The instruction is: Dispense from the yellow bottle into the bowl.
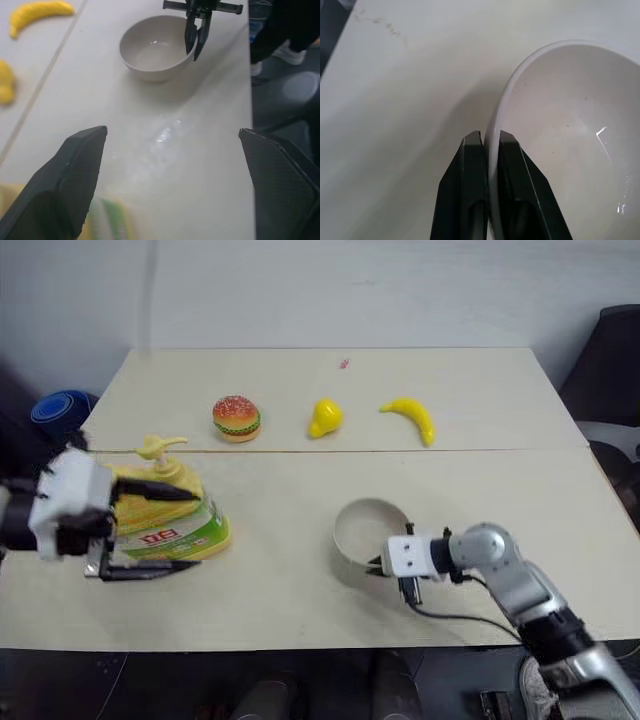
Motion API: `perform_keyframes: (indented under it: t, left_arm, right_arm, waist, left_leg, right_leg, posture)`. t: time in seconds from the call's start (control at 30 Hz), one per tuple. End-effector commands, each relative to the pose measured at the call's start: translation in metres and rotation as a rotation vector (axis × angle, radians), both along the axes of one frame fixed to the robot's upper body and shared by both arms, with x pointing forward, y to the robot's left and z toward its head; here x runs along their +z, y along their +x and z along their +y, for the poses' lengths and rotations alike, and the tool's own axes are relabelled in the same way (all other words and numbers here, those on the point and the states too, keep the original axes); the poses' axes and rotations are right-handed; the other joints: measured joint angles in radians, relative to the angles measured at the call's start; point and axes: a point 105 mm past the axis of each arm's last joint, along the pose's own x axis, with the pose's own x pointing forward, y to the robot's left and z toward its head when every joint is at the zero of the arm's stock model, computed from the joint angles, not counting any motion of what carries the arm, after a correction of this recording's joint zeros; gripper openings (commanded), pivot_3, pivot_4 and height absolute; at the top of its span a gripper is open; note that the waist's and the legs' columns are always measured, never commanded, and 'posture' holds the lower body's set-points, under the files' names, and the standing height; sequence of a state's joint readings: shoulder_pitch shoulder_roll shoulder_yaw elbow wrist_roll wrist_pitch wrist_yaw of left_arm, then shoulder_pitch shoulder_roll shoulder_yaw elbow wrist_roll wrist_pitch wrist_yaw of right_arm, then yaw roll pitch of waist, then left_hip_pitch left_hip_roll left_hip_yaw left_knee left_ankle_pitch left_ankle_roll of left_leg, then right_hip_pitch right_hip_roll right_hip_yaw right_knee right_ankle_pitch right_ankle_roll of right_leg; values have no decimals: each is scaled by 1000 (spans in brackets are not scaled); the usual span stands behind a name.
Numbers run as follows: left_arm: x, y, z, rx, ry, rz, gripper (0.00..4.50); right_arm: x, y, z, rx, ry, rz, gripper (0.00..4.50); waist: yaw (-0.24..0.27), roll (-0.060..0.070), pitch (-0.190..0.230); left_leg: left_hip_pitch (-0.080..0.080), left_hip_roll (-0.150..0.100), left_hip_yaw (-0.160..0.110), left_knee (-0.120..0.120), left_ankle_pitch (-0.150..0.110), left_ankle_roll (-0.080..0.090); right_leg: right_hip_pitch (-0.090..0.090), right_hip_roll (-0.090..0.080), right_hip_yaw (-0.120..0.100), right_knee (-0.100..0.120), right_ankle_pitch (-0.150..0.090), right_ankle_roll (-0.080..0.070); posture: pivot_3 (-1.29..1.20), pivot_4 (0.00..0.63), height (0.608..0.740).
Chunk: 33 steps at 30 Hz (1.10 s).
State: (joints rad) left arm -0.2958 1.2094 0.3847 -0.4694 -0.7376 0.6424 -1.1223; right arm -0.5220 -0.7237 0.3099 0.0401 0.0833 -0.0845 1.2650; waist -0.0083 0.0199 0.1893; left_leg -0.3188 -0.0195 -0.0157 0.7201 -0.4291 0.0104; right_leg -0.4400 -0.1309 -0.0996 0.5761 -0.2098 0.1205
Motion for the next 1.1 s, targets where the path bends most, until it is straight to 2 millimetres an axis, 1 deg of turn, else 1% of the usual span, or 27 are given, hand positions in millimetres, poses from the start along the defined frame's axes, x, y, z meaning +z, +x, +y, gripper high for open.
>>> perform_keyframes:
  t: [0.03, 0.1, 0.17, 0.27, 0.3, 0.4, 0.47, 0.5, 0.63, 0.7, 0.87, 1.1]
  left_arm:
    - [44, 2, 6, 39, -81, -72, 4313]
    - [60, 1, 11, 53, -119, -81, 3869]
    - [73, 1, 19, 82, -145, -92, 3285]
    - [82, 4, 35, 151, -161, -104, 2262]
    - [82, 4, 40, 169, -156, -102, 1897]
    - [74, 5, 49, 204, -108, -89, 926]
    - [69, 6, 52, 220, -93, -89, 265]
    - [66, 6, 53, 229, -85, -86, 34]
    - [54, 7, 55, 237, -47, -83, 34]
    - [51, 7, 56, 241, -42, -85, 34]
    - [53, 11, 69, 293, -79, -107, 34]
    - [51, 16, 75, 314, -106, -131, 34]
  right_arm:
    - [42, 10, 32, 132, 64, -42, 6]
    - [60, 16, 51, 180, 71, -50, 0]
    - [76, 21, 70, 221, 65, -57, 0]
    - [98, 26, 101, 275, 44, -78, 0]
    - [104, 26, 111, 291, 33, -88, 0]
    - [118, 22, 134, 353, -4, -117, 0]
    - [126, 20, 144, 381, -14, -127, 0]
    - [129, 18, 148, 396, -20, -123, 0]
    - [137, 11, 156, 457, -52, -129, 0]
    - [140, 9, 160, 469, -55, -127, 0]
    - [143, 4, 173, 507, -75, -125, 0]
    - [146, 4, 184, 522, -81, -120, 0]
  waist:
    - [-13, -1, 1]
    - [-22, -1, 1]
    - [-28, -1, 1]
    - [-38, -1, 1]
    - [-43, -1, 1]
    - [-49, -1, 1]
    - [-48, -1, 1]
    - [-48, -1, 1]
    - [-48, -1, 1]
    - [-51, -1, 1]
    - [-55, -1, 1]
    - [-63, -1, 1]
  left_leg:
    - [-1, 0, 0, 0, 0, -1]
    - [-1, 1, 0, -2, 1, -2]
    - [-1, 1, 0, -4, 1, -2]
    - [-4, 1, 1, -4, 1, -2]
    - [-4, 1, 1, -4, 1, -2]
    - [-4, 1, 0, -4, 1, -3]
    - [-4, 1, 0, -4, 1, -3]
    - [-5, 1, 0, -4, 1, -3]
    - [-5, 1, 0, -3, 0, -4]
    - [-5, 1, -1, -3, 0, -4]
    - [-5, 2, 0, -3, 1, -6]
    - [-5, 2, 1, -2, 2, -7]
  right_leg:
    - [-2, 0, 0, 1, 0, 0]
    - [-3, 0, -1, 2, 0, -1]
    - [-5, 0, -3, 2, -1, -2]
    - [-8, 0, -6, 2, -1, -2]
    - [-9, 0, -7, 3, -1, -2]
    - [-9, 0, -8, 3, -1, -2]
    - [-9, 0, -8, 3, -1, -2]
    - [-9, 0, -8, 3, -1, -3]
    - [-9, 0, -9, 4, -1, -3]
    - [-9, 0, -8, 4, -1, -3]
    - [-12, 0, -8, 9, -2, -4]
    - [-15, 0, -6, 13, -3, -5]
  posture:
    - [0, 150, 740]
    - [0, 150, 740]
    - [0, 150, 740]
    - [0, 150, 740]
    - [0, 150, 740]
    - [0, 150, 740]
    - [0, 150, 740]
    - [0, 150, 740]
    - [0, 150, 740]
    - [0, 150, 740]
    - [0, 150, 740]
    - [0, 150, 740]
